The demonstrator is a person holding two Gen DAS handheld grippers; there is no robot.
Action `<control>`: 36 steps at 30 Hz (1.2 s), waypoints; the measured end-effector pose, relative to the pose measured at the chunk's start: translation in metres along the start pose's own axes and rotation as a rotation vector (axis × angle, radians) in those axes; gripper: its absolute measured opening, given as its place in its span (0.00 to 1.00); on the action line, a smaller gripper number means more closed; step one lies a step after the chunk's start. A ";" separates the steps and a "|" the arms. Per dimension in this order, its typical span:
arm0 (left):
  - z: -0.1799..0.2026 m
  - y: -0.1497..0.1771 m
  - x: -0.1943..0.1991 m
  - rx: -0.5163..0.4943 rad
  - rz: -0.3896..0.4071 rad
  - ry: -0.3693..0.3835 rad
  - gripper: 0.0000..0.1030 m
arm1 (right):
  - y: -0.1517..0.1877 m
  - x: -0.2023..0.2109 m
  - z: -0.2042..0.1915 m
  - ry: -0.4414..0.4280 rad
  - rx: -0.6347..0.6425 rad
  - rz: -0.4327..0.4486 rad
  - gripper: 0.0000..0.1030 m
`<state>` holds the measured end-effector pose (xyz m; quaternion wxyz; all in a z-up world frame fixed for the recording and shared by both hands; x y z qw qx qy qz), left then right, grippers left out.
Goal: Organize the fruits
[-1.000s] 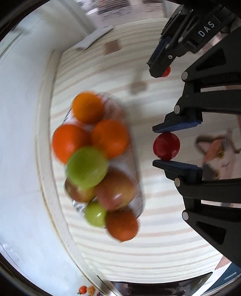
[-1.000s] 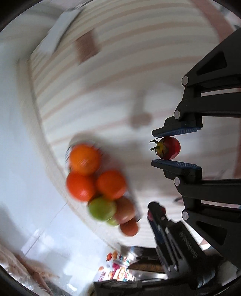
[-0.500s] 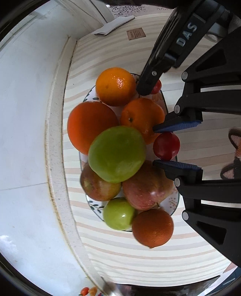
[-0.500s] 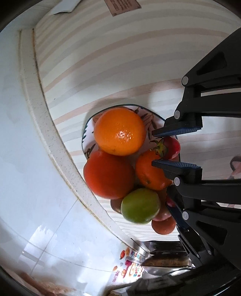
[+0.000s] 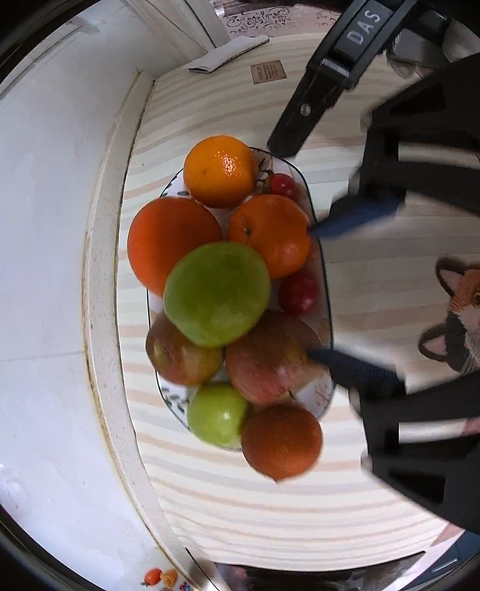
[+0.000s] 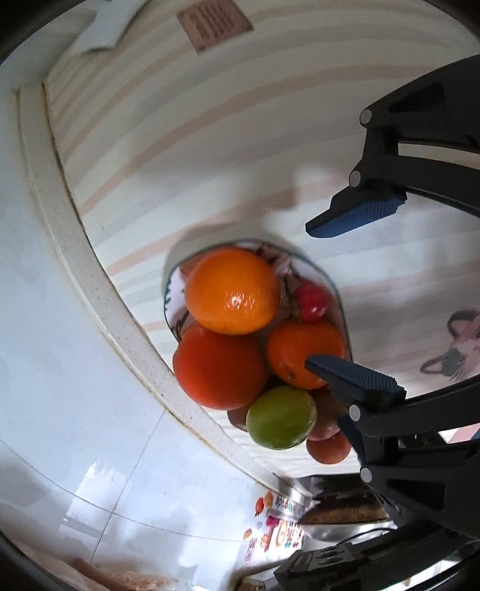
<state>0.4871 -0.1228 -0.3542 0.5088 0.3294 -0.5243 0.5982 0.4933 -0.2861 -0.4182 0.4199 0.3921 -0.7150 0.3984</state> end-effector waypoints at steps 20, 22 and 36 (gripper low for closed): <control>-0.012 0.056 0.111 0.014 0.149 -0.039 0.82 | 0.060 0.118 -0.020 0.240 0.265 0.175 0.91; -0.010 0.064 0.126 0.007 0.171 -0.049 0.82 | 0.070 0.137 -0.025 0.240 0.272 0.202 0.91; 0.000 0.141 0.243 -0.066 0.332 -0.053 0.82 | 0.158 0.265 -0.052 0.234 0.296 0.377 0.95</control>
Point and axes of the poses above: each gripper's, at about its wrist camera, not at the fingertips, and x roughly against the way its jaws point, z to its right, y to its underside, the point moved 8 cm from there along -x, roughly the way its jaws point, and after that the axes turned 9 degrees about y, right-handed, at the moved point
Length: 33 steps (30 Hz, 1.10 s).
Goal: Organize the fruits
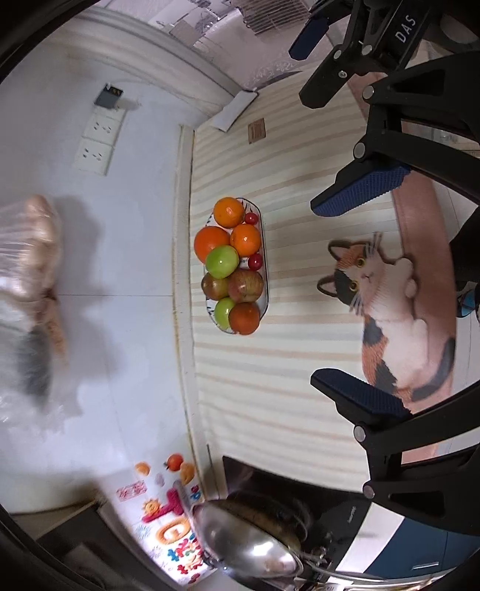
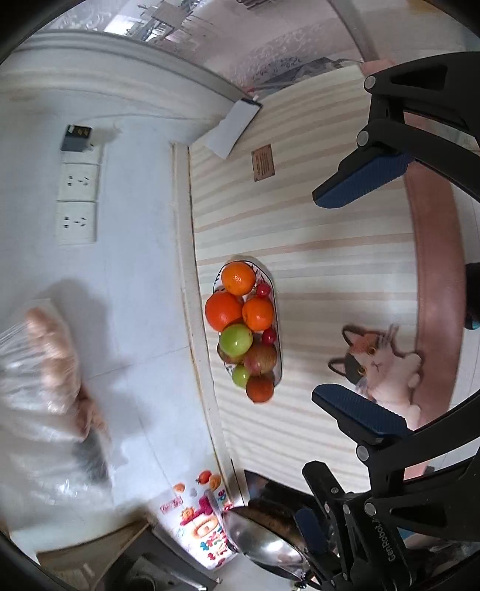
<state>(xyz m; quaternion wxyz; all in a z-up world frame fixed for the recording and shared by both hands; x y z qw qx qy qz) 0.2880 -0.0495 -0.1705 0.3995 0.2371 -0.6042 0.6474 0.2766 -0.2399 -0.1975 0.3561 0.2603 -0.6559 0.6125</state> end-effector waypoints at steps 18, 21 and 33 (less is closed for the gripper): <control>0.002 0.066 0.141 -0.008 0.130 0.000 0.82 | 0.064 0.184 -0.011 0.020 -0.028 0.157 0.97; 0.005 0.071 0.152 -0.002 0.140 -0.013 0.82 | 0.073 0.200 -0.009 0.016 -0.030 0.168 0.97; 0.010 0.079 0.173 0.023 0.185 -0.059 0.82 | 0.073 0.224 0.005 -0.026 -0.013 0.190 0.97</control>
Point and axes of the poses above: each gripper's, at about its wrist camera, not at the fingertips, and x roughly against the way its jaws point, z to its right, y to its underside, the point moved 8 cm from there along -x, roughly the way its jaws point, and after that the axes turned 9 degrees about y, right-handed, at the moved point
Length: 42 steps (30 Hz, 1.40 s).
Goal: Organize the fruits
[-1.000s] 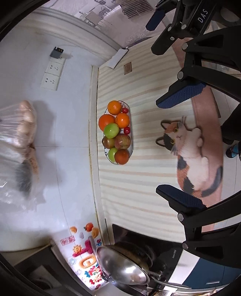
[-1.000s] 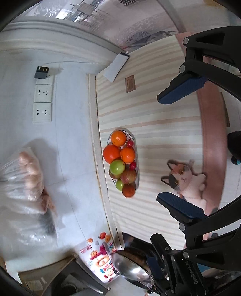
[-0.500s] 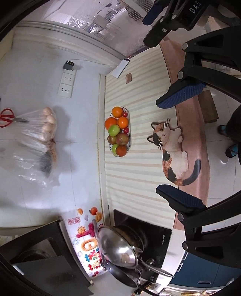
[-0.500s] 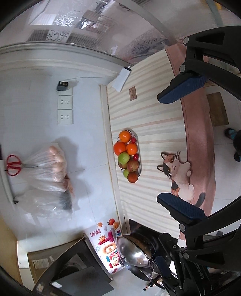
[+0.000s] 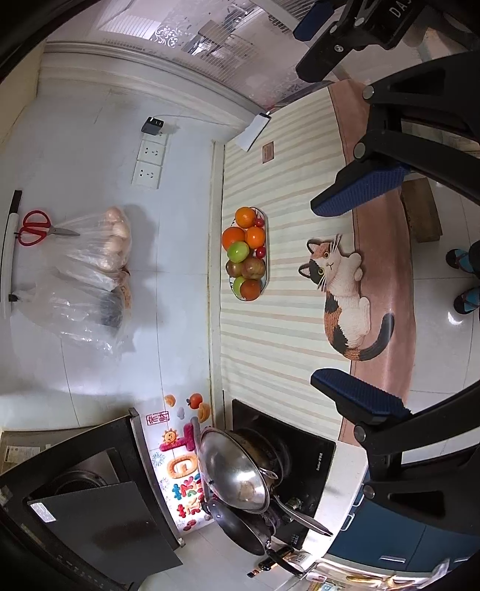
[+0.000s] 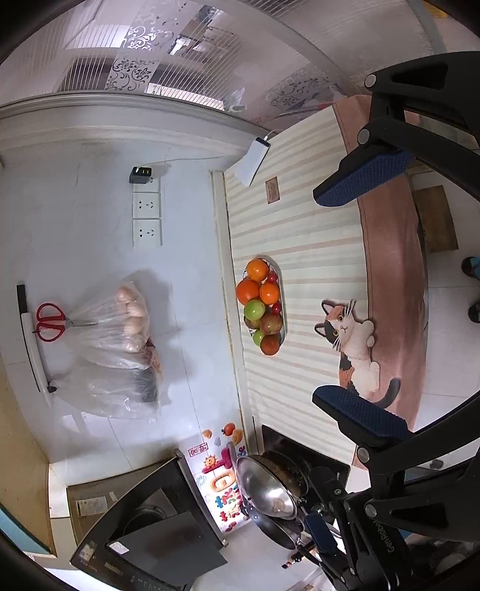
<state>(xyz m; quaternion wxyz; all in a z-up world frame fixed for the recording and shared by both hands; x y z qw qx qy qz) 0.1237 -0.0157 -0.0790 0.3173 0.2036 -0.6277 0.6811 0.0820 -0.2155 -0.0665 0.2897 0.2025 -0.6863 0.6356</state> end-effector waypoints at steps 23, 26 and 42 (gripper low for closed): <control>-0.022 0.002 -0.081 0.015 -0.110 -0.094 0.82 | -0.002 -0.114 -0.018 -0.016 0.030 -0.104 0.97; -0.023 0.002 -0.088 0.021 -0.121 -0.093 0.82 | -0.003 -0.119 -0.020 -0.013 0.035 -0.106 0.97; -0.022 -0.005 -0.092 0.021 -0.113 -0.094 0.85 | -0.006 -0.124 -0.022 -0.016 0.050 -0.110 0.97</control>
Point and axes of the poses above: each gripper's, at about its wrist camera, not at the fingertips, and x roughly against the way its jaws point, z to its right, y to its underside, the point moved 8 cm from there along -x, roughly the way its jaws point, and after that the axes turned 9 degrees about y, right-handed, at the moved point
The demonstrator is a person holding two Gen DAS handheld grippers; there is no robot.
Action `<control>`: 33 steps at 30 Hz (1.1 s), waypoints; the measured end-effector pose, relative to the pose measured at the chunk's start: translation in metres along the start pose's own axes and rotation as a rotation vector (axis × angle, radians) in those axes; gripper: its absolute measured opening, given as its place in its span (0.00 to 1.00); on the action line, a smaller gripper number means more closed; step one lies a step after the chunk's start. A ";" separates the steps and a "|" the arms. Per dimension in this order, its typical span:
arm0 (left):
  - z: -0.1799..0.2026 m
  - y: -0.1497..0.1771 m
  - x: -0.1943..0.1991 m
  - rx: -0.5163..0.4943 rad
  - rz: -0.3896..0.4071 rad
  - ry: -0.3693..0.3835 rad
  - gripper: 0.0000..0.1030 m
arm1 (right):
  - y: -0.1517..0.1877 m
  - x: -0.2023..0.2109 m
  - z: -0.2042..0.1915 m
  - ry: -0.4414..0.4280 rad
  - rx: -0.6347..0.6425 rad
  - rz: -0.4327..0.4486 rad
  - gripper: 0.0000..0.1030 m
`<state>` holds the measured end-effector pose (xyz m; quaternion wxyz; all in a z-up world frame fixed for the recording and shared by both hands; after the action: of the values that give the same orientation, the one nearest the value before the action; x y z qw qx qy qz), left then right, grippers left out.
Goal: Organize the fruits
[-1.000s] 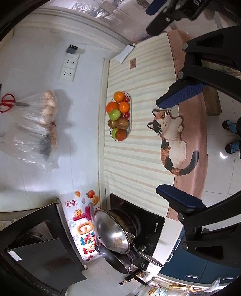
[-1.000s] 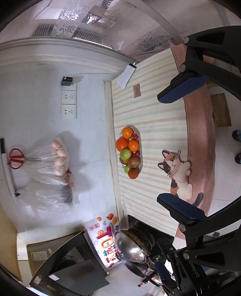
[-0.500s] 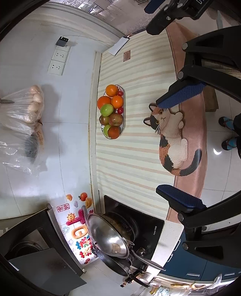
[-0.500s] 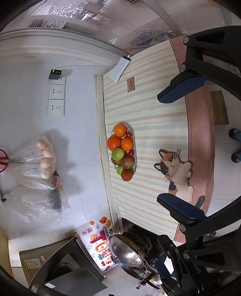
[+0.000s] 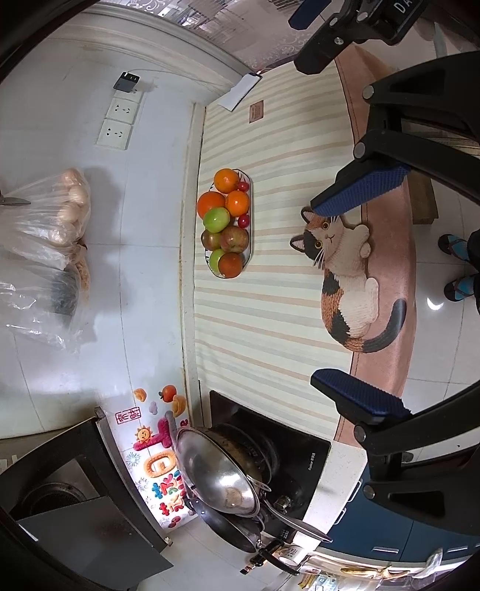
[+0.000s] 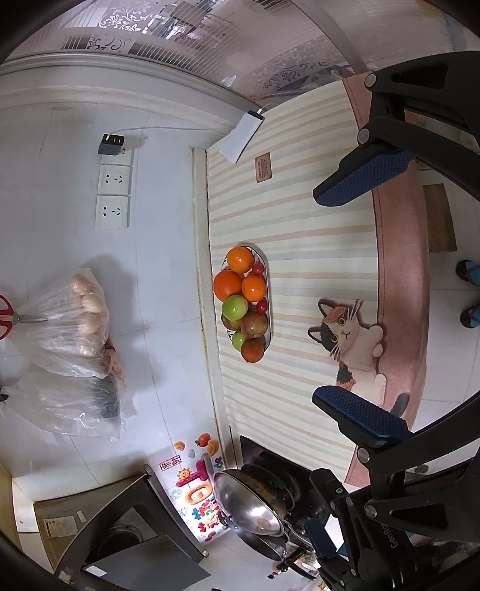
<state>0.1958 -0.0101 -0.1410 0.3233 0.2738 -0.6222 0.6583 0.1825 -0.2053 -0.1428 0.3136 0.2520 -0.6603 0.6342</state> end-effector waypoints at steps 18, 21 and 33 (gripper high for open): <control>-0.001 0.000 0.003 0.013 0.006 -0.007 0.95 | -0.001 -0.006 -0.004 -0.009 0.017 -0.005 0.97; -0.002 0.000 0.003 0.015 0.012 -0.008 0.95 | -0.001 -0.006 -0.005 -0.011 0.017 -0.006 0.97; -0.003 0.000 0.004 0.012 0.012 -0.010 0.95 | -0.002 -0.006 -0.005 -0.007 0.032 0.000 0.97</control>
<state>0.1937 -0.0070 -0.1380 0.3143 0.2753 -0.6217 0.6625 0.1886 -0.2011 -0.1457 0.3072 0.2593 -0.6510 0.6439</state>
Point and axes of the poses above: each gripper's, at about its wrist camera, not at the fingertips, and x roughly against the way its jaws point, z to its right, y to its underside, the point moved 8 cm from there along -x, roughly the way its jaws point, and after that the axes turned 9 degrees about y, right-handed, at the moved point
